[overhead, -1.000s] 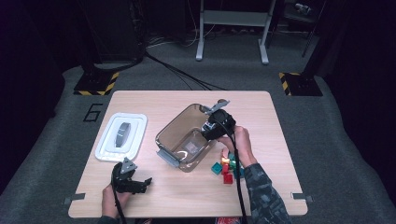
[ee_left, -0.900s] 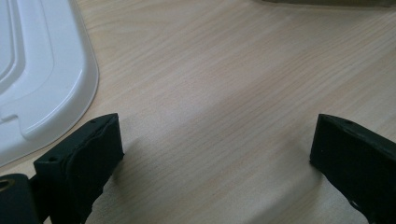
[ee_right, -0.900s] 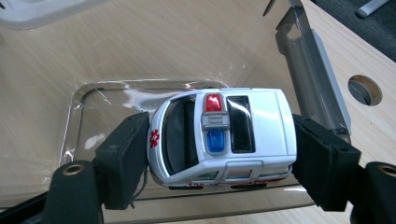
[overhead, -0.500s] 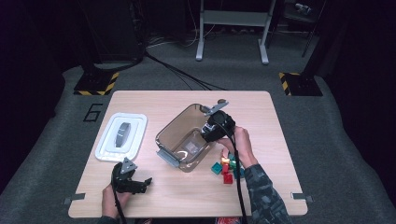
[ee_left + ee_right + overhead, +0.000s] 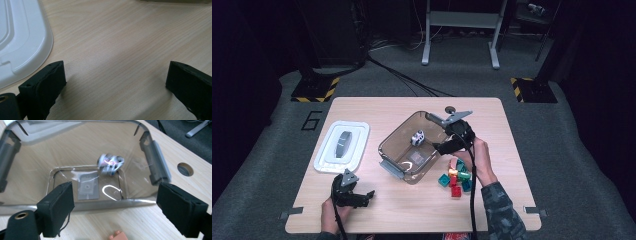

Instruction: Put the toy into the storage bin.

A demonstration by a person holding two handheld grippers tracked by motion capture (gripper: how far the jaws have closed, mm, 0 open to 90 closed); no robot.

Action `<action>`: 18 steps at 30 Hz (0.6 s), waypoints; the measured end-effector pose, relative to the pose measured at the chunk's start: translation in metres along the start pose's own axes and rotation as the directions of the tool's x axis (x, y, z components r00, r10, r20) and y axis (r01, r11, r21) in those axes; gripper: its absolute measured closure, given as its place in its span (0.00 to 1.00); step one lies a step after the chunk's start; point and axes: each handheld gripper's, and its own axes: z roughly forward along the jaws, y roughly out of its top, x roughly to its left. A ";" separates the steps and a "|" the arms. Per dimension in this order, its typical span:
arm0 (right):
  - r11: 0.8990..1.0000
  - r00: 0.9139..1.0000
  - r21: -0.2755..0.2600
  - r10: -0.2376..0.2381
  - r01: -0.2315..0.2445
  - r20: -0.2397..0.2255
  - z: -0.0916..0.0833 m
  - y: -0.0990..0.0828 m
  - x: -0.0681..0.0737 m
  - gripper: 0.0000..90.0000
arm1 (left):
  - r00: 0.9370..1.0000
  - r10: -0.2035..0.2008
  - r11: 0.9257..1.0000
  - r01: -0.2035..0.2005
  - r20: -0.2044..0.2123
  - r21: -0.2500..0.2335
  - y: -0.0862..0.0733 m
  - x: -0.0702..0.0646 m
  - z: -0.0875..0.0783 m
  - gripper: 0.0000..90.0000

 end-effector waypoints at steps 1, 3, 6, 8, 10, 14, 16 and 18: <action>1.000 1.000 -0.011 0.009 -0.009 0.001 -0.005 -0.003 -0.001 0.13 | 1.000 0.000 1.000 0.000 0.000 0.000 0.000 0.000 0.000 0.03; 1.000 1.000 -0.020 0.017 -0.017 0.005 -0.011 -0.008 -0.002 0.11 | 1.000 0.000 1.000 0.000 0.000 0.000 0.000 0.000 0.000 0.03; 0.999 0.999 -0.023 0.043 -0.043 0.004 -0.019 -0.016 -0.005 0.08 | 1.000 0.000 1.000 0.000 0.001 0.002 0.000 0.000 0.000 0.03; 0.998 0.998 -0.021 0.066 -0.066 0.008 -0.023 -0.022 -0.006 0.06 | 1.000 0.000 1.000 0.000 0.001 0.004 0.000 0.000 0.000 0.03; 0.996 0.997 -0.025 0.082 -0.081 0.007 -0.026 -0.030 -0.009 0.04 | 1.000 0.000 1.000 0.000 0.001 0.004 0.000 0.000 0.000 0.03; 0.994 0.994 -0.019 0.112 -0.112 0.010 -0.030 -0.045 -0.012 0.03 | 1.000 -0.011 1.000 0.011 0.005 0.004 0.000 0.000 0.000 0.03; 0.993 0.993 -0.013 0.121 -0.121 0.011 -0.030 -0.053 -0.013 0.02 | 1.000 -0.013 1.000 0.013 0.006 0.003 0.000 0.000 0.000 0.03; 0.991 0.991 -0.011 0.131 -0.131 0.013 -0.030 -0.061 -0.014 0.02 | 1.000 -0.013 1.000 0.013 0.006 0.003 0.000 0.000 0.000 0.03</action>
